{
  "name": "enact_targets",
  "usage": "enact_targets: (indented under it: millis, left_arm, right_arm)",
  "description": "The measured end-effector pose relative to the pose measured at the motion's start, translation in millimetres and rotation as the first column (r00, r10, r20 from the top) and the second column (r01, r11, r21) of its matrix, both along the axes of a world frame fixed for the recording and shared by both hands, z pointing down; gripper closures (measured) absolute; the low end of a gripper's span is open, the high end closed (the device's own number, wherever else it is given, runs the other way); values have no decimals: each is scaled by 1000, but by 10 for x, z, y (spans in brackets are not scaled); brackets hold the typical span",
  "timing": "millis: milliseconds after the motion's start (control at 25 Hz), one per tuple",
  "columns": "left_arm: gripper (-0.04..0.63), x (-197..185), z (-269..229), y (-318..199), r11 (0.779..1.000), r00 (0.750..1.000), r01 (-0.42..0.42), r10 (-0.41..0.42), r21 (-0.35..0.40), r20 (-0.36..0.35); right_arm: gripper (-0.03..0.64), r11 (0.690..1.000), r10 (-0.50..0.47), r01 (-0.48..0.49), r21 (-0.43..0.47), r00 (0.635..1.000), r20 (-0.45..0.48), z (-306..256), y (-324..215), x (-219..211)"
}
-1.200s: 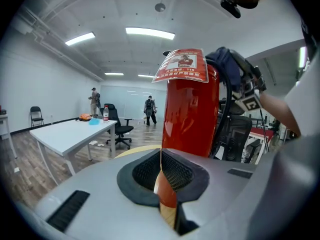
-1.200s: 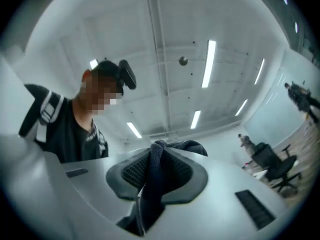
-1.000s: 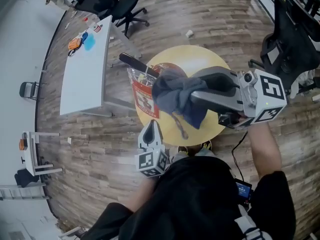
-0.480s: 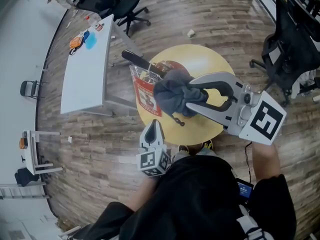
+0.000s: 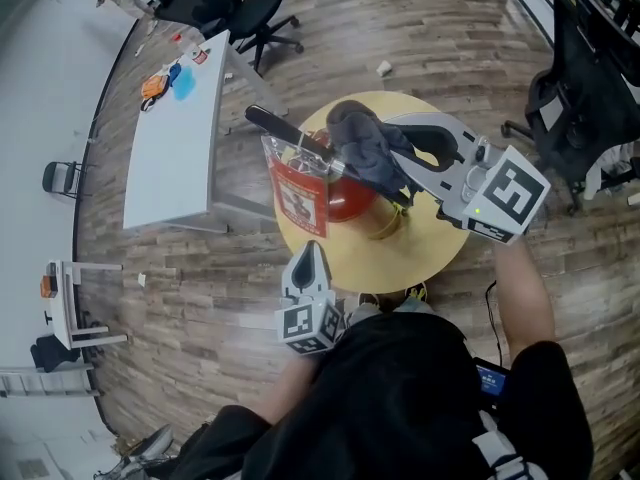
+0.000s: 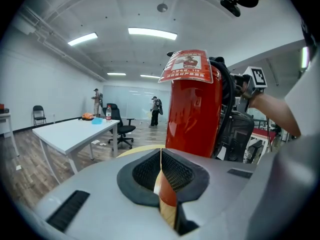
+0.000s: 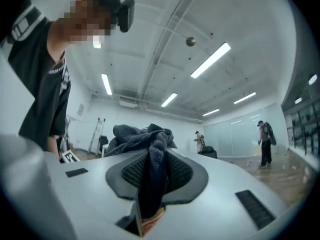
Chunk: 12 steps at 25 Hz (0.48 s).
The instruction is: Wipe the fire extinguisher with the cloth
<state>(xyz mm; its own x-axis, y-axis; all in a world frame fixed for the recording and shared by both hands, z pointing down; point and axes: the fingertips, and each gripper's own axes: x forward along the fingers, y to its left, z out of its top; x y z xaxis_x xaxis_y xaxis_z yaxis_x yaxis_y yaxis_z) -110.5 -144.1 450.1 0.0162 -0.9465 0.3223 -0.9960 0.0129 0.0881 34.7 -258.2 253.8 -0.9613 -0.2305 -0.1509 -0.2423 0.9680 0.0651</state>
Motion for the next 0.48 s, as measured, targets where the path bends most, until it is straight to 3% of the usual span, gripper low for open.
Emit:
enact_targets:
  millis: [80,240,320,400,480]
  left_arm:
    - [571,-10,-4,4,1000,1000,7,-7,1,-1]
    - [571,-91,17,33,1000,1000,27,-27,-1,-4]
    - [571,-118,33,43,999,999,32,-32,-5,-5]
    - [571,-119,43,42,999,999,33,-33,-8,-5]
    - [571,-119,42,26,999,999,32,-32,-8,-4]
  right_arm:
    - [535,996,8,-2,-94,998,67,112,-119,54]
    - [537,977,44,-49,-205,999,-30,765,-280,90]
    - [538,961,35,-33,-274,999,1,937,-270,89]
    - [538,961,42,-21,-276,997,71,836,-257,112]
    - [538,977,28,-1,-211,992,124,553,-253,120]
